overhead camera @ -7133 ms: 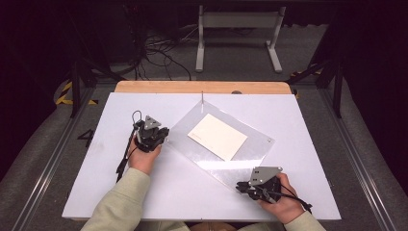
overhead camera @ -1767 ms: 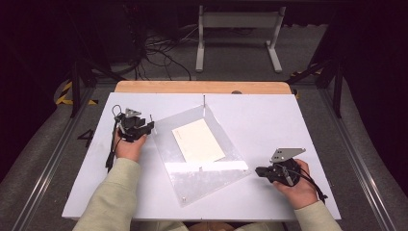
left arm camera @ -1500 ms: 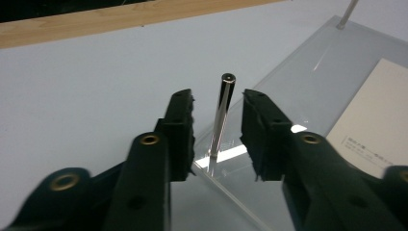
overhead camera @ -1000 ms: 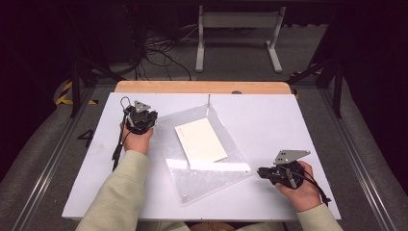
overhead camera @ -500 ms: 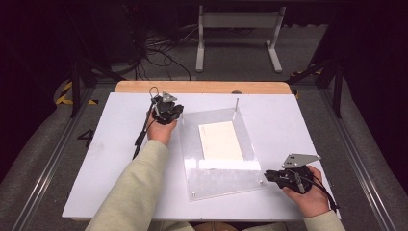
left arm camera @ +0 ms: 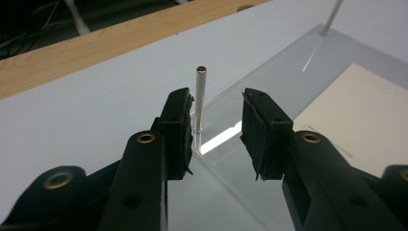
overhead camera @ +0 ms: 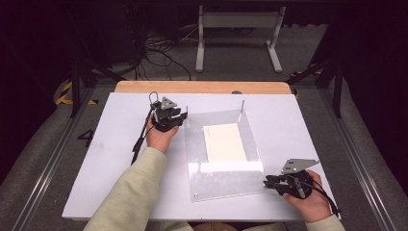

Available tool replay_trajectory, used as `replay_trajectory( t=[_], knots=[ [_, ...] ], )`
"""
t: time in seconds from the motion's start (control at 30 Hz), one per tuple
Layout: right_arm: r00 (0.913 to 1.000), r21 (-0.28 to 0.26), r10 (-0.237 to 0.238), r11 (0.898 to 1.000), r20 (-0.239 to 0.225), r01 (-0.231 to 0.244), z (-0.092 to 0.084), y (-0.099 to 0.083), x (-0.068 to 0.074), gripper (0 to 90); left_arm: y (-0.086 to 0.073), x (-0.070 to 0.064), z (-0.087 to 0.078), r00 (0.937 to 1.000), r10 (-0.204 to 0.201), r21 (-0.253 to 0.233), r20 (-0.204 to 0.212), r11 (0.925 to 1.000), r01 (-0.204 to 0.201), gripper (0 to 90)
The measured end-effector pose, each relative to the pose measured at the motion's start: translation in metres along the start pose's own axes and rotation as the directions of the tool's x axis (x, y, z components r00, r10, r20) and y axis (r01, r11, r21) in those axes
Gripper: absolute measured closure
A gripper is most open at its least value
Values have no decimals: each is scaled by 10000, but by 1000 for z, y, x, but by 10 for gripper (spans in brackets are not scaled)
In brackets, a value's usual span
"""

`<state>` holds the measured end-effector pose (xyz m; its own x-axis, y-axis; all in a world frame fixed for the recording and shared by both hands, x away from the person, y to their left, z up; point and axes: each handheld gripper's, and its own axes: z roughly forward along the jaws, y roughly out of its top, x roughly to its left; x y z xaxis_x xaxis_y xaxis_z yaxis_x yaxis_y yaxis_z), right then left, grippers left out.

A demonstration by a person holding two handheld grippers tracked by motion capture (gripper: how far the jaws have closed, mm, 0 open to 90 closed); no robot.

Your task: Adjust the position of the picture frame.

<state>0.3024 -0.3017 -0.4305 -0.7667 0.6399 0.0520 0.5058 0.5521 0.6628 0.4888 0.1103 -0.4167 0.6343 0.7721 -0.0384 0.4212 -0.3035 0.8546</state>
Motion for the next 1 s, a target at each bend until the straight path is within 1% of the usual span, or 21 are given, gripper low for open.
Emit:
replay_trajectory(
  t=[0.07, 0.17, 0.23, 0.27, 0.3, 0.37, 0.4, 0.47, 0.5, 0.53, 0.57, 0.6, 0.63, 0.67, 0.7, 0.77, 0.8, 0.83, 0.9, 0.93, 1.0],
  knots=[
    [10000, 110, -42, 9999, -59, 43, 3, -1, 1, 743, -3, -7, -11, 9994, 220, -164, 249, 9996, -216, 637],
    [9997, 263, -128, 9996, -191, 133, 8, -2, 2, 779, -10, -17, -27, 9967, 567, -184, 583, 9983, -558, 632],
    [9996, 270, -285, 9992, -61, 286, 9, -1, 3, 820, -16, -23, -37, 9939, 808, -231, 753, 9966, -792, 629],
    [9994, 287, -353, 9990, 21, 352, 9, -1, 4, 826, -20, -27, -42, 9926, 791, -241, 918, 9967, -772, 628],
    [9994, 300, -343, 9990, 41, 342, 9, -1, 4, 827, -24, -29, -49, 9896, 967, -240, 1067, 9952, -947, 628],
    [9987, 372, -503, 9981, 85, 500, 9, 0, 7, 828, -34, -35, -59, 9865, 1009, -288, 1288, 9948, -980, 629],
    [9982, 417, -598, 9973, 8, 597, 10, 1, 10, 828, -39, -37, -63, 9838, 1141, -305, 1385, 9934, -1109, 633],
    [9967, 482, -789, 9956, -194, 798, 11, 2, 15, 828, -48, -42, -71, 9777, 1151, -104, 1757, 9933, -1151, 636],
    [9967, 482, -789, 9956, -194, 798, 11, 2, 15, 828, -48, -42, -71, 9777, 1151, -104, 1757, 9933, -1151, 636],
    [9952, 517, -931, 9942, -299, 946, 12, 3, 19, 828, -51, -43, -76, 9743, 1215, -84, 1896, 9925, -1221, 636],
    [9914, 602, -1204, 9905, -515, 1234, 14, 5, 26, 828, -54, -44, -79, 9709, 1208, -101, 2067, 9926, -1214, 636],
    [9888, 630, -1327, 9886, -689, 1371, 14, 5, 29, 827, -60, -45, -86, 9662, 1119, -75, 2321, 9935, -1133, 636],
    [9855, 659, -1453, 9863, -879, 1513, 15, 6, 32, 827, -62, -45, -89, 9654, 1137, -65, 2347, 9933, -1154, 636],
    [9807, 722, -1624, 9827, -1084, 1707, 15, 6, 34, 828, -62, -45, -89, 9654, 1137, -65, 2347, 9933, -1154, 636],
    [9756, 774, -1786, 9789, -1273, 1893, 15, 7, 37, 828, -67, -45, -93, 9645, 1199, -36, 2351, 9925, -1225, 636],
    [9675, 835, -2038, 9724, -1495, 2178, 16, 8, 40, 828, -70, -45, -95, 9647, 1122, 44, 2381, 9932, -1166, 632],
    [9647, 864, -2122, 9700, -1561, 2273, 16, 8, 42, 828, -73, -45, -96, 9647, 1121, 36, 2382, 9932, -1163, 628],
    [9619, 885, -2187, 9679, -1638, 2351, 16, 9, 43, 828, -78, -44, -98, 9638, 1064, 211, 2446, 9931, -1150, 624],
    [9572, 944, -2246, 9651, -1824, 2444, 16, 9, 45, 828, -83, -42, -99, 9636, 985, 336, 2485, 9933, -1102, 622],
    [9572, 944, -2246, 9651, -1824, 2444, 16, 9, 45, 828, -83, -42, -99, 9636, 985, 336, 2485, 9933, -1102, 622],
    [9530, 972, -2304, 9626, -1968, 2528, 16, 9, 46, 827, -88, -39, -99, 9642, 877, 371, 2502, 9943, -1001, 622]
  ],
)
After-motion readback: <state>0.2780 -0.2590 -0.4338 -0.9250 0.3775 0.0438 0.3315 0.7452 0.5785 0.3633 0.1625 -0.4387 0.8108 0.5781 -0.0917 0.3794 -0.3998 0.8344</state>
